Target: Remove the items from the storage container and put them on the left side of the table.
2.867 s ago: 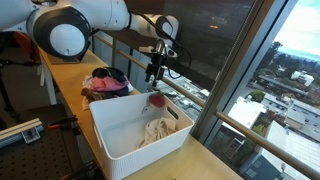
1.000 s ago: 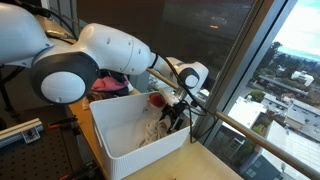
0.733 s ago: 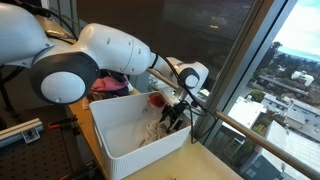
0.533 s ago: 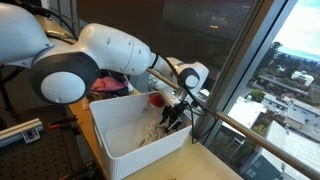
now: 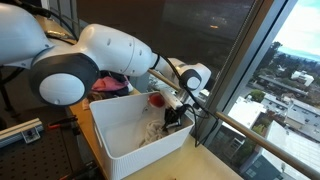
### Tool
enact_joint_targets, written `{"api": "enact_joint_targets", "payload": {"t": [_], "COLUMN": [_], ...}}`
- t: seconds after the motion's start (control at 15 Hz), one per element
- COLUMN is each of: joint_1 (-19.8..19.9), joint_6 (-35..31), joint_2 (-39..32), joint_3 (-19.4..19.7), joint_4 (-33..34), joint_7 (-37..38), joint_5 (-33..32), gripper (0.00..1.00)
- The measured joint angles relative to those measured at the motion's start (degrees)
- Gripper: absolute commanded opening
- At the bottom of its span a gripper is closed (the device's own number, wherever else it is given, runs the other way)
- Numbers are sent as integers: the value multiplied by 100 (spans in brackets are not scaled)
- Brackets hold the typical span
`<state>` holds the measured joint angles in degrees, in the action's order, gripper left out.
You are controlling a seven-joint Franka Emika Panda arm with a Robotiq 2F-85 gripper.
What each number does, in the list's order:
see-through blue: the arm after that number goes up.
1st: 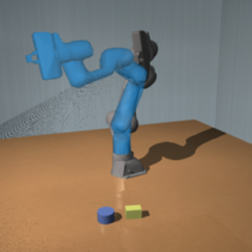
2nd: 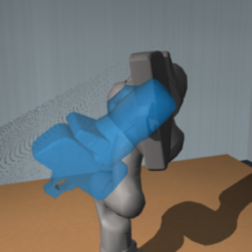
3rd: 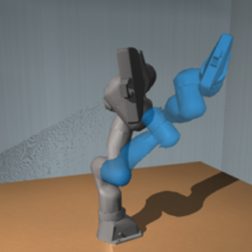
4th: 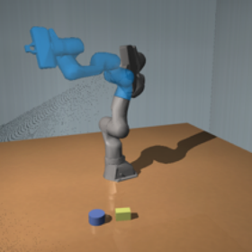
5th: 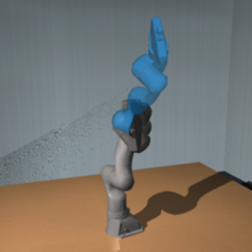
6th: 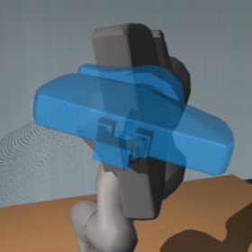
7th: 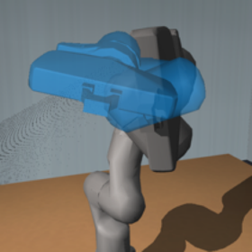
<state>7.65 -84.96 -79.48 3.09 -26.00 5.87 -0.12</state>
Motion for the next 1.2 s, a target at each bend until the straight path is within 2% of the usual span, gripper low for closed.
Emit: {"api": "enact_joint_targets", "payload": {"t": [0.2,0.4,1.2], "joint_1": [-12,-214,-1670], "joint_6": [-3,-78,-354], "joint_2": [16,161,1456], "joint_3": [-64,-129,-125], "joint_4": [30,104,357], "joint_7": [-54,-126,-435], "joint_5": [21,21,-397], "gripper": [1,1,1]}}
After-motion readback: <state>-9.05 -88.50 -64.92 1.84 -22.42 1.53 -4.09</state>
